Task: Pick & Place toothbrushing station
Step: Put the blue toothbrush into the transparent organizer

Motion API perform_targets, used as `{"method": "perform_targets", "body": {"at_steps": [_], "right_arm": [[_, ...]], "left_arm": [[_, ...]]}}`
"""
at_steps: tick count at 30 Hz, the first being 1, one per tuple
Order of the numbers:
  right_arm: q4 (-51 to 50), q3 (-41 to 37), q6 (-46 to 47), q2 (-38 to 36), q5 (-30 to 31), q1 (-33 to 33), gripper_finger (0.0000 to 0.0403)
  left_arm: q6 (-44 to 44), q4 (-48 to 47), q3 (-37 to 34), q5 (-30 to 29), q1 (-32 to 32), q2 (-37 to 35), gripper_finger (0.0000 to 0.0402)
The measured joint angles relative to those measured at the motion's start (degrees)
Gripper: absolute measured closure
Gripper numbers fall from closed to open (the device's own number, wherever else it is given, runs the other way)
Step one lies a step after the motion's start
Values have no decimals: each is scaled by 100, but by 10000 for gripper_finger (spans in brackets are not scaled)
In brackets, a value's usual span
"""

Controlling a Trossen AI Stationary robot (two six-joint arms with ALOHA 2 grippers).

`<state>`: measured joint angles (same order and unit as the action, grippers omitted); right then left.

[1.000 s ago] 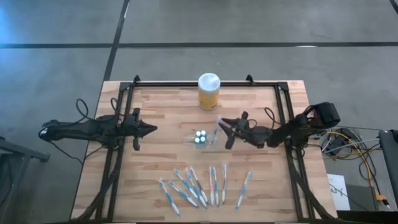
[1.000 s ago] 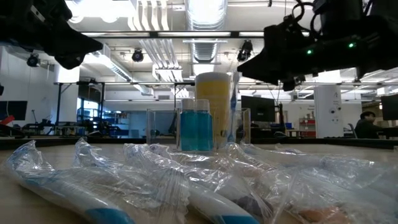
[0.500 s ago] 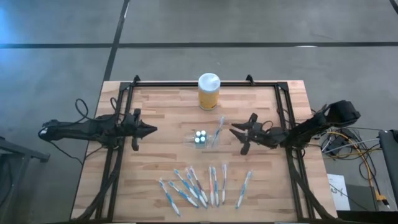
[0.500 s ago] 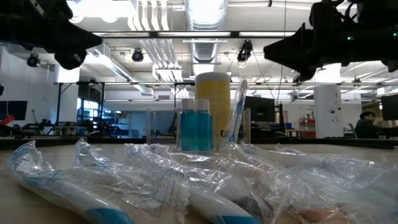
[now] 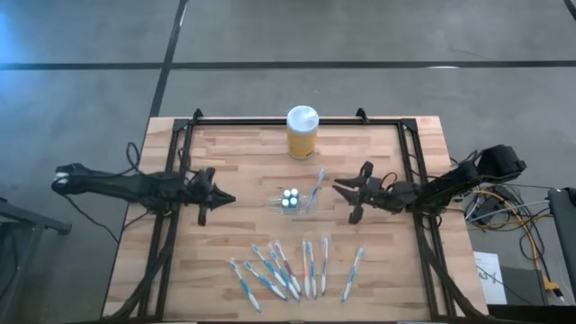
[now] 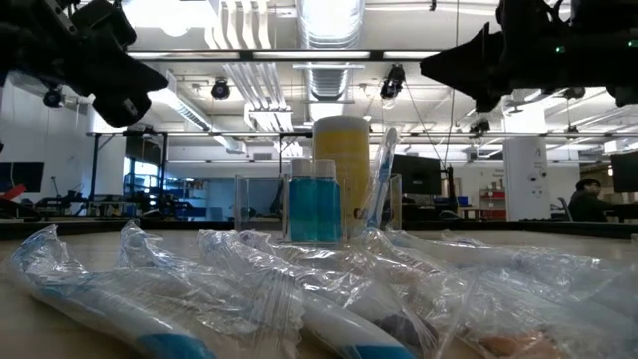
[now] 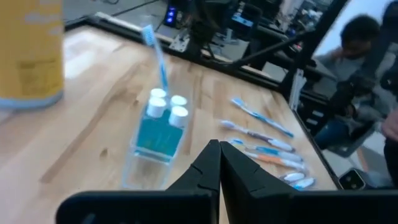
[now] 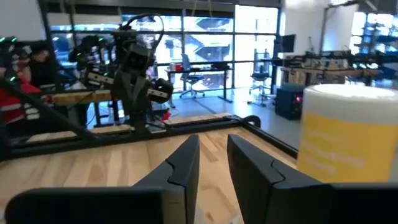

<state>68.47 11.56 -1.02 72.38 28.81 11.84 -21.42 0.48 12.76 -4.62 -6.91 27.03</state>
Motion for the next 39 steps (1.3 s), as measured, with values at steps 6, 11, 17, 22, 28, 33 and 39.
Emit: {"method": "perform_targets", "body": {"at_steps": [6,11,17,22,28,33,39], "right_arm": [[-711,333,72,4,-322,0,347],[-1816,610,658,0,-650,4,360],[-4649,1370,1830,-258,-699,138,373],[-7035,2296,2754,-378,-387,691,388],[-9533,3657,4236,-365,918,2061,394],[-12153,4730,6458,-367,1796,3173,394],[-14027,5092,8663,-333,1572,3864,394]], "left_arm": [[91,300,11,-177,-223,134,396],[156,317,52,-191,-236,124,396],[248,296,45,-193,-236,105,395],[196,275,92,-97,-236,82,391],[383,185,193,98,-236,26,394],[535,82,223,98,-234,15,390],[470,55,222,98,-234,15,391]]}}
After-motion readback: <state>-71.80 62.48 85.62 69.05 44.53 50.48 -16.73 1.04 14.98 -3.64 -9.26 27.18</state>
